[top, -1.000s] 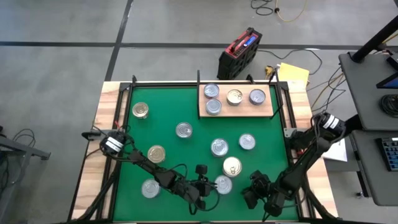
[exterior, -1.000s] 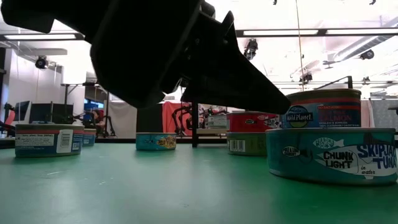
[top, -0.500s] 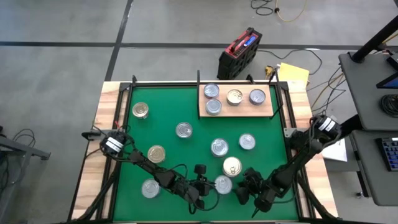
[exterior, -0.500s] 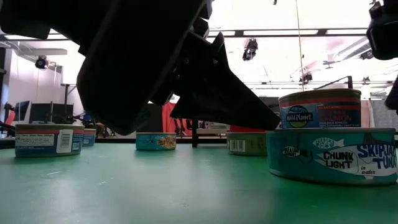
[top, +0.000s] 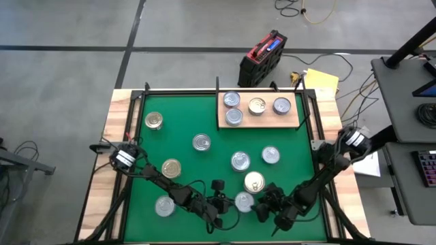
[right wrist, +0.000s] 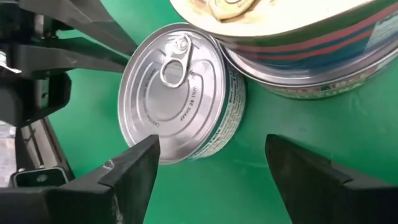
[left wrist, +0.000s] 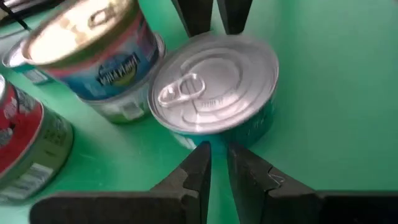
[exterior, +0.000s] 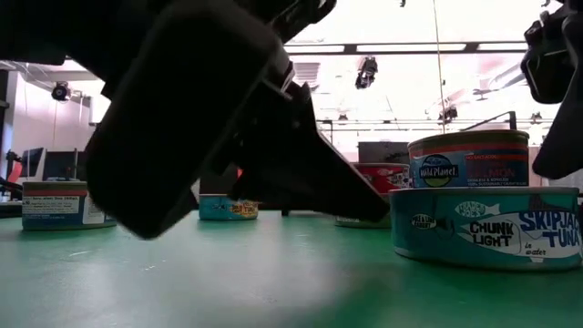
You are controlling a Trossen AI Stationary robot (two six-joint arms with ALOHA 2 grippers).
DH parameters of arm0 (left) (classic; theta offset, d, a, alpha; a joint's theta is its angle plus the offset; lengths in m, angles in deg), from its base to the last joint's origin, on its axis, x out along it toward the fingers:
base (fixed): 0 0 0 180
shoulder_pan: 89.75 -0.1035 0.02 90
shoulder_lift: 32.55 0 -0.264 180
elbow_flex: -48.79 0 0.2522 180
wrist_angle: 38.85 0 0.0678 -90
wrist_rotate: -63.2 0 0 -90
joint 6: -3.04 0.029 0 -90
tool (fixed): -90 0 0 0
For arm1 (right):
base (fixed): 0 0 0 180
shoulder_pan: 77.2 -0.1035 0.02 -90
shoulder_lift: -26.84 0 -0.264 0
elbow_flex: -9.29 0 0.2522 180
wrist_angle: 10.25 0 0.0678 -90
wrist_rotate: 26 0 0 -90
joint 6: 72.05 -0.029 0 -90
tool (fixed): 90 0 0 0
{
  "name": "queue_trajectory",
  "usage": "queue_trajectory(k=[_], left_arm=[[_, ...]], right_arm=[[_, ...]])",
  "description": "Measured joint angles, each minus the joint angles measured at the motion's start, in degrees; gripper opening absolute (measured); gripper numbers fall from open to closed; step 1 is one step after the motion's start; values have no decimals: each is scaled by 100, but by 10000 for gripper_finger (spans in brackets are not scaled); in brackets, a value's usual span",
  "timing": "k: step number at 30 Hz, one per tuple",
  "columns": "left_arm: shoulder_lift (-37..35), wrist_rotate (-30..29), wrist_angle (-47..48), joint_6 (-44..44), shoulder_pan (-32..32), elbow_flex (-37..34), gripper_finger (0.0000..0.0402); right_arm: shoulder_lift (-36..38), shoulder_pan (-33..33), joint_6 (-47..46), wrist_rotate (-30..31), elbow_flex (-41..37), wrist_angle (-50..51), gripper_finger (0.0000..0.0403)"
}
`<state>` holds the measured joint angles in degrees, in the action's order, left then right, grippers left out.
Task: Stack canned seafood by type on shelf
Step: Put the green/blue tuna can on the shelf
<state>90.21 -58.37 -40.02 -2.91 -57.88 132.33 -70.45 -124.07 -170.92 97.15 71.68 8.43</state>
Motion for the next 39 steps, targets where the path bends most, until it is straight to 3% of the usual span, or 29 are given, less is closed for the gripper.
queue_trajectory(k=[10,18,23,28,32,39], left_arm=[[-23,105,89,-35,36,14,38],[-260,97,83,745,120,66,38],[-281,136,-514,1249,-76,66,37],[-97,517,-877,1184,-338,66,26],[62,580,-801,1046,-350,63,3],[118,559,-696,626,-306,28,1]], right_arm=[[-90,41,9,9,4,-67,302],[-90,41,78,4,4,-93,292],[-90,41,94,0,4,-95,297],[-90,43,97,2,4,-97,302],[-90,43,96,41,4,-108,298],[-90,81,248,138,2,-410,298]])
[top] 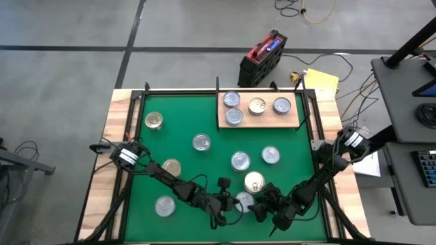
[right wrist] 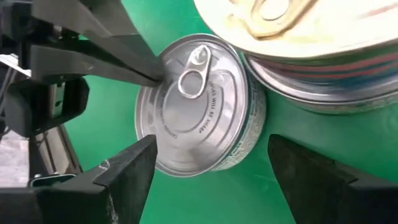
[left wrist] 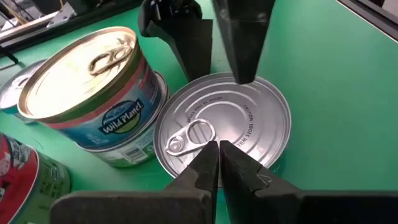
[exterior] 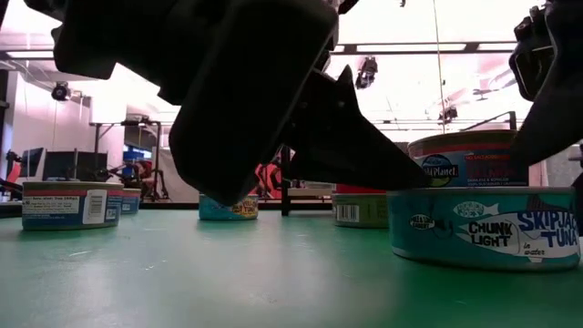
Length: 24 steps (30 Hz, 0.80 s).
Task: Stack canned seafood by type on shelf
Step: Put the green/blue tuna can on the shelf
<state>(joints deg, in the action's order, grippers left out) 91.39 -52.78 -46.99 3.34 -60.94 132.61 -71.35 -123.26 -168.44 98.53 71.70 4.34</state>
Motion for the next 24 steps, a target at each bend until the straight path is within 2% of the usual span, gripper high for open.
queue_trajectory(k=[7,18,24], left_arm=[[-8,-41,-15,-267,24,-115,1],[-4,-92,-295,-301,50,-267,1],[2,-83,-364,-320,50,-300,1]], right_arm=[[0,37,95,-4,0,-20,311],[1,136,191,2,0,-31,302],[2,222,306,0,0,-100,310]])
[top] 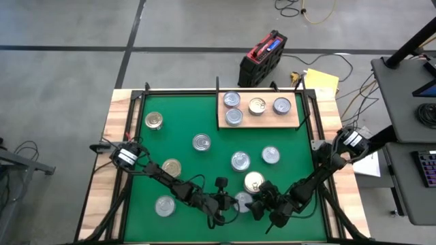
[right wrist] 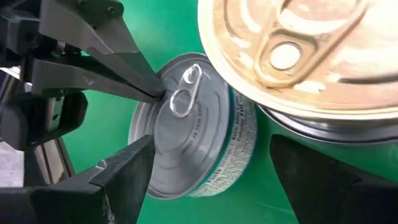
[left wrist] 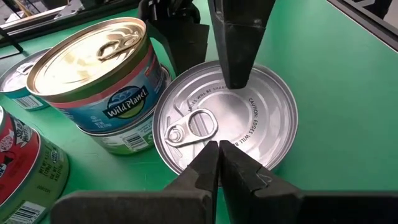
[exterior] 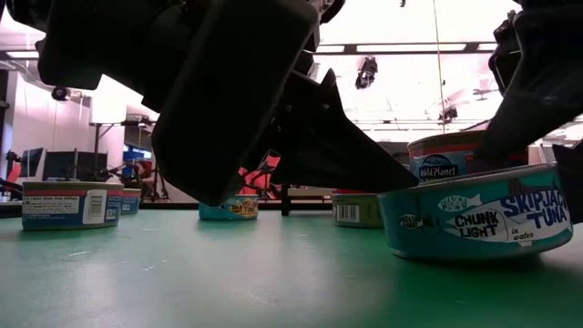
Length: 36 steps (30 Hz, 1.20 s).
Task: Stack canned seafood by type on shelf
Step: Put the green/blue tuna can on the shelf
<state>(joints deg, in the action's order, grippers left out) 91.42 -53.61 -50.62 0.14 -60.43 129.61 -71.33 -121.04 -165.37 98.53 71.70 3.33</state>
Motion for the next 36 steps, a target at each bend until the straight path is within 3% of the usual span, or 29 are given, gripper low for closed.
queue_trajectory(k=[16,31,36], left_arm=[[17,39,-438,-6,4,-159,1],[-73,-37,-490,54,94,-163,5],[-213,-92,-372,90,115,-168,32]], right_arm=[[-465,147,390,-86,4,-905,275],[-227,109,369,-151,17,-873,133],[-63,92,576,-202,9,-725,126]])
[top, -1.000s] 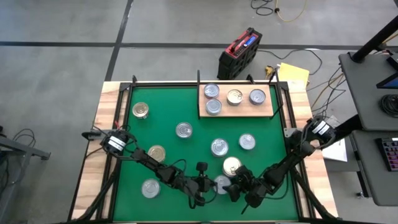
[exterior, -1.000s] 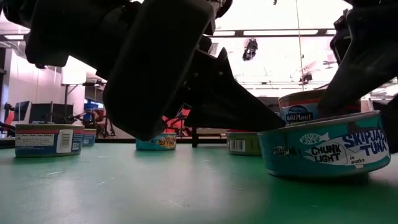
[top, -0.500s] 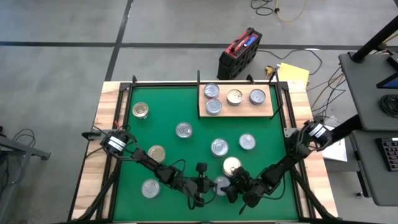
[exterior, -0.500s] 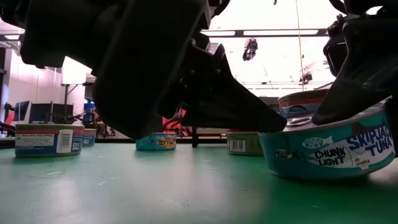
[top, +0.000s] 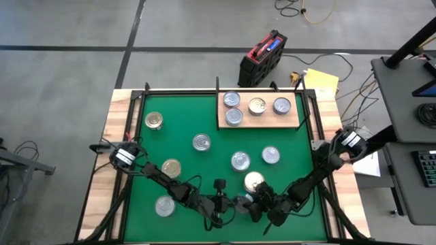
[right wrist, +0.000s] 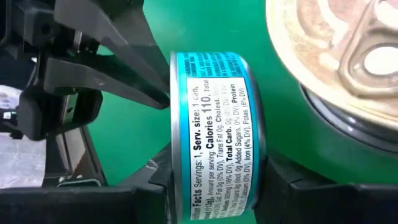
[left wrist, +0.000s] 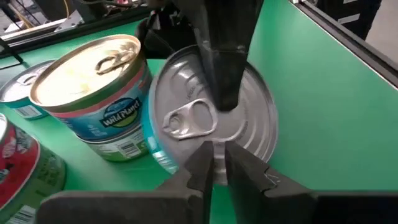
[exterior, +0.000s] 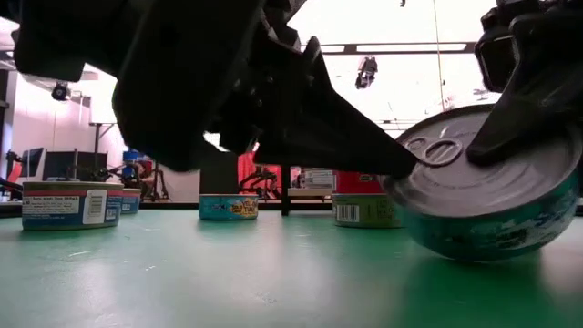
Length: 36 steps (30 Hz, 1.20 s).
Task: Stack canned seafood by type on shelf
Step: Put the green/blue tuna can on the shelf
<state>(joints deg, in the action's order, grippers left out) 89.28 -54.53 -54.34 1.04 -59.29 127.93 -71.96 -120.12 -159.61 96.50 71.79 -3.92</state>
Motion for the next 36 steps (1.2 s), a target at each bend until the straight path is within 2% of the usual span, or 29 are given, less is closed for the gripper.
queue_trajectory(k=[8,14,24,29,32,36], left_arm=[[-408,-22,443,87,86,0,119],[-769,-33,913,251,97,1,157],[-1334,-124,1256,716,100,-52,162],[-1817,-242,1190,945,100,-365,162],[-2230,-121,860,984,109,-699,162],[-2701,108,-307,1158,62,-1462,162]], right_arm=[[138,-41,171,-313,44,15,126],[402,-98,574,-331,68,3,126],[1021,8,1916,-99,72,168,126],[1371,156,2700,-43,74,222,126],[1664,213,3224,203,74,376,126],[2085,383,4085,626,74,730,126]])
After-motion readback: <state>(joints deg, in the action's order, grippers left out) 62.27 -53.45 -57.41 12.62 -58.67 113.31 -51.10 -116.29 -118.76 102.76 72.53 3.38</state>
